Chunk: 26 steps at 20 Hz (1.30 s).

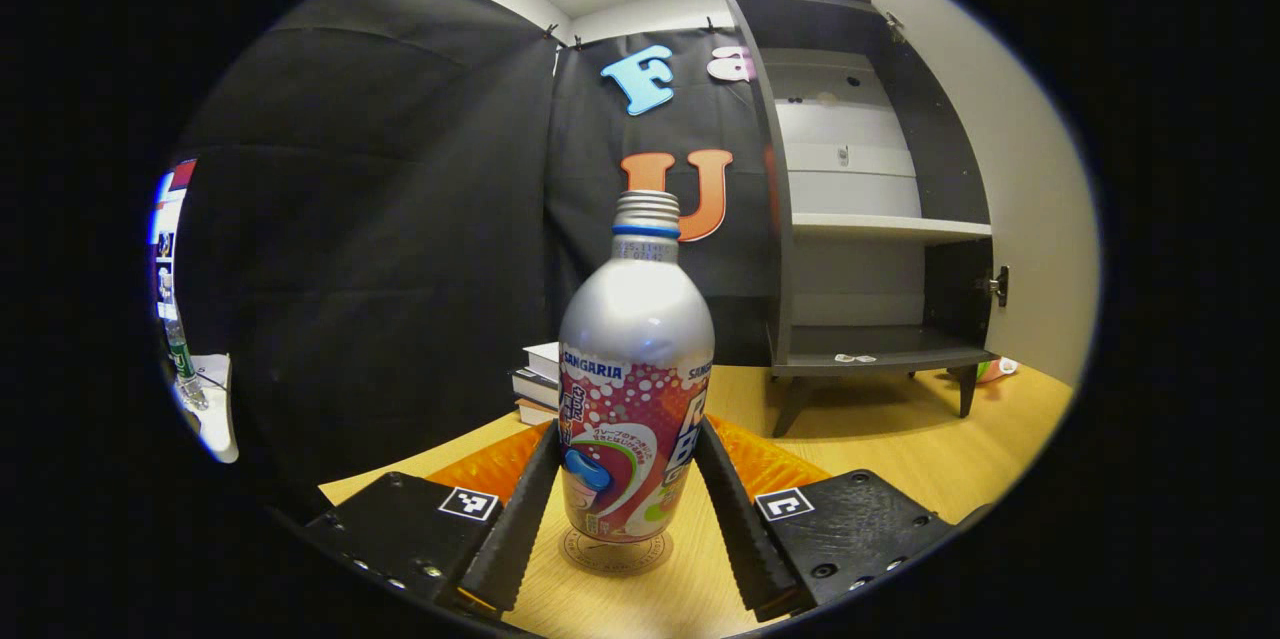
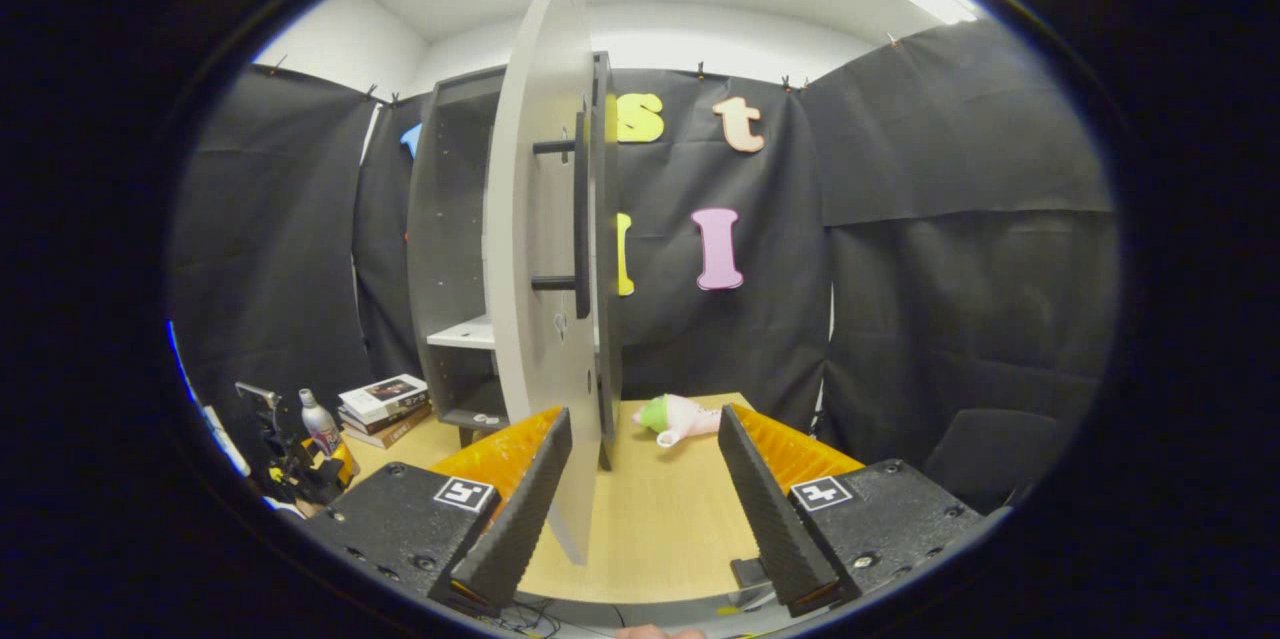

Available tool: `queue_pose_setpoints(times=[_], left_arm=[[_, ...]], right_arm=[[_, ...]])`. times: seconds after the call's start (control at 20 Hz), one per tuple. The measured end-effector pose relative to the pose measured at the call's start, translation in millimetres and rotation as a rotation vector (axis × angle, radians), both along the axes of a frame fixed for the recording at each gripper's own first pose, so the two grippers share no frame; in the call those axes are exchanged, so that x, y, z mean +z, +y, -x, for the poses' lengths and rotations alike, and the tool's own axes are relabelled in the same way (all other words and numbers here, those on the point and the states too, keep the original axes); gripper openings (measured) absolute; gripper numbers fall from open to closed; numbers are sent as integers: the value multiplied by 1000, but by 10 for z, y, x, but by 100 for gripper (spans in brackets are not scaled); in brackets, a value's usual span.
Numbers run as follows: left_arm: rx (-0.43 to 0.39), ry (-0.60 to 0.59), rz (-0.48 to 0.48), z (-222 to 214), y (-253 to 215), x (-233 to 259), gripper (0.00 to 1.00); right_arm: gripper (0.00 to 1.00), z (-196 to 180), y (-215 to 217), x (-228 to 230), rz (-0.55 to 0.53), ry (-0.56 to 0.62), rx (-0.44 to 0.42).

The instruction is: Open the cabinet door with the right hand, grasp the bottle in the cabinet with the left hand and place it on the coaster, then close the cabinet door with the right hand.

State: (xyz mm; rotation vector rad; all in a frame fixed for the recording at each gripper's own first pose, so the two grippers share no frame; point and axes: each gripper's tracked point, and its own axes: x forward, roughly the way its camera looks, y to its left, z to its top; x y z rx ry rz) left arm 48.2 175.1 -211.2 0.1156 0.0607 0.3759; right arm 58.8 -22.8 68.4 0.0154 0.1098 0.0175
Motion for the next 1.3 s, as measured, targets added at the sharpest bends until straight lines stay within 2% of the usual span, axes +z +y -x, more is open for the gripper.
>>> queue_pose_setpoints(times=[0.25, 0.4, 0.55, 0.8, 1.0, 1.05, 1.3], left_arm=[[7, 55, 49, -146, 90, -327, 78], [15, 93, 41, -197, 152, -450, 78], [28, 127, 88, -220, 216, -581, 78], [32, 157, 117, -162, 243, -714, 78], [27, 159, 99, -130, 226, -742, 79], [18, 189, 124, -104, 211, -851, 79], [7, 169, 160, -87, 198, -832, 82]], right_arm=[[93, 35, 3, -35, 29, 27, -3], [93, 13, 29, -31, 26, 25, -3], [93, -4, 31, -35, 22, 25, -11], [94, -28, 35, -43, 17, 31, -19], [92, -32, 29, -55, 19, 35, -19], [92, -42, 22, -49, 18, 31, -22], [92, -56, 36, -53, 10, 34, -24]])
